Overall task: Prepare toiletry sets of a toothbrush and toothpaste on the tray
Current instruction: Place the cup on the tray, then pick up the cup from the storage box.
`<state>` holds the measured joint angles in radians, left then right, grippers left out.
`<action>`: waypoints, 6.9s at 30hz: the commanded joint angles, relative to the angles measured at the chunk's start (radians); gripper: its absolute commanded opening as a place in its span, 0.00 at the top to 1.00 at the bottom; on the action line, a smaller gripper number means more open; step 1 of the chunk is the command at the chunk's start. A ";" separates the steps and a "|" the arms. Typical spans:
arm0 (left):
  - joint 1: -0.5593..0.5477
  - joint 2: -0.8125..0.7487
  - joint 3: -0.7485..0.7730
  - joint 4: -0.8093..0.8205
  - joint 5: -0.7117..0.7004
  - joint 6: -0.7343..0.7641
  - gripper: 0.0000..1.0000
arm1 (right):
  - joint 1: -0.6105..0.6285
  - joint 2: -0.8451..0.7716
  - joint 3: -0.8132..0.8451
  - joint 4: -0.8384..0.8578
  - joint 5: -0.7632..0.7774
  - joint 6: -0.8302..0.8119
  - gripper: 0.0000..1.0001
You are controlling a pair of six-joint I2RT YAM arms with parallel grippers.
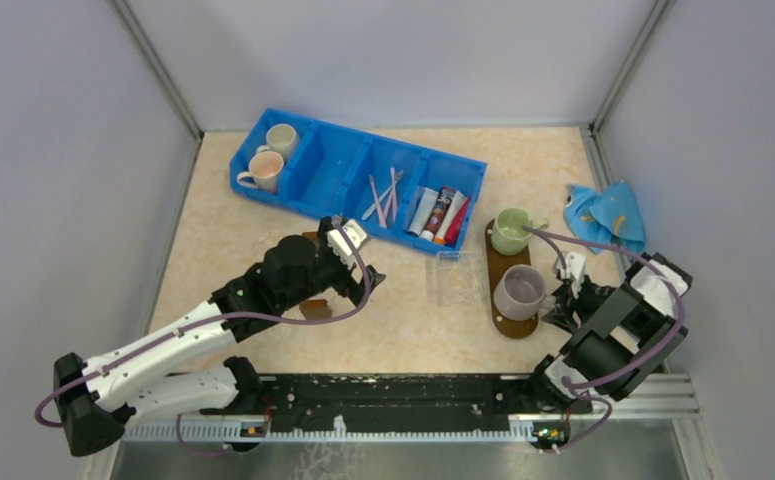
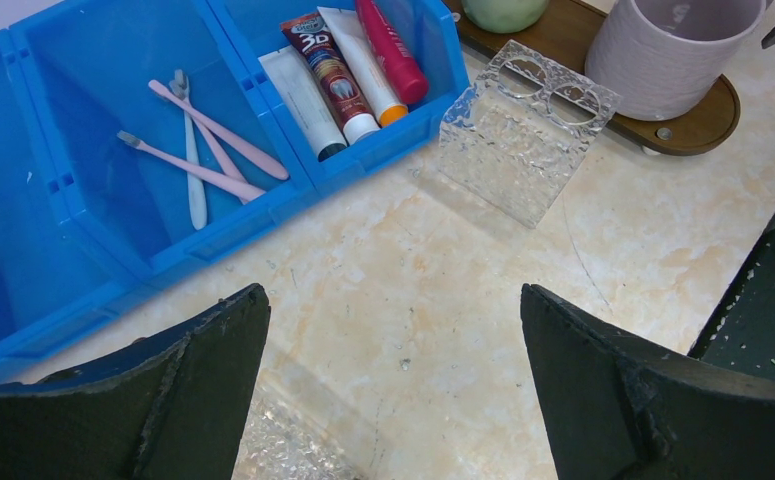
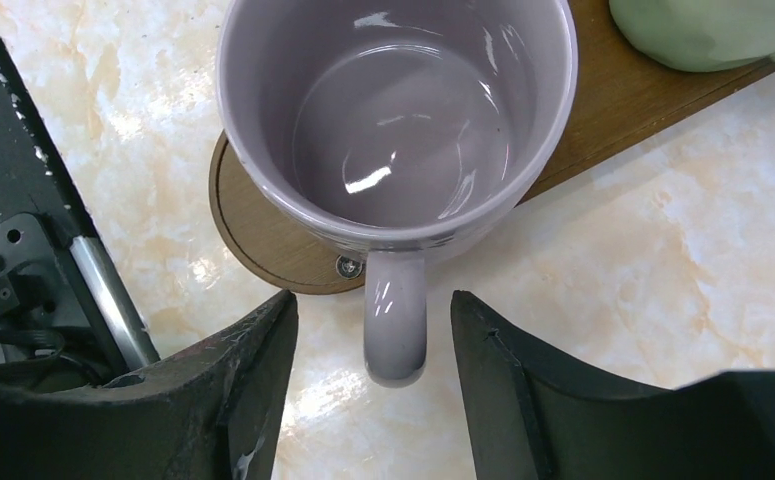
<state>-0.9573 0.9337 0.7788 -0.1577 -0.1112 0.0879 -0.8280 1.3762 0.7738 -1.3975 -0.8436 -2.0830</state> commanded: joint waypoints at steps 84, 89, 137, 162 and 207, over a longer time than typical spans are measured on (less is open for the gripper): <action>0.708 0.105 0.019 0.276 0.367 -0.280 0.01 | 0.941 -0.506 0.029 1.172 -0.397 1.907 0.33; 0.792 0.251 0.143 0.293 0.343 -0.318 0.01 | 0.941 -0.529 0.021 1.177 -0.387 1.909 0.33; 1.003 1.165 1.055 -0.506 -0.154 -0.919 0.46 | 0.989 -0.525 0.021 1.134 -0.329 1.847 0.33; 1.005 1.167 1.055 -0.490 -0.100 -0.987 0.91 | 0.992 -0.526 0.023 1.119 -0.317 1.829 0.33; 0.622 -0.056 0.047 0.227 0.177 -0.617 1.00 | 0.994 -0.528 -0.025 1.248 -0.430 1.939 0.33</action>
<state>-0.2226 0.9611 0.8463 -0.0544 0.1852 -0.5747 0.1547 0.8532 0.7513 -0.2100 -1.2385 -0.1684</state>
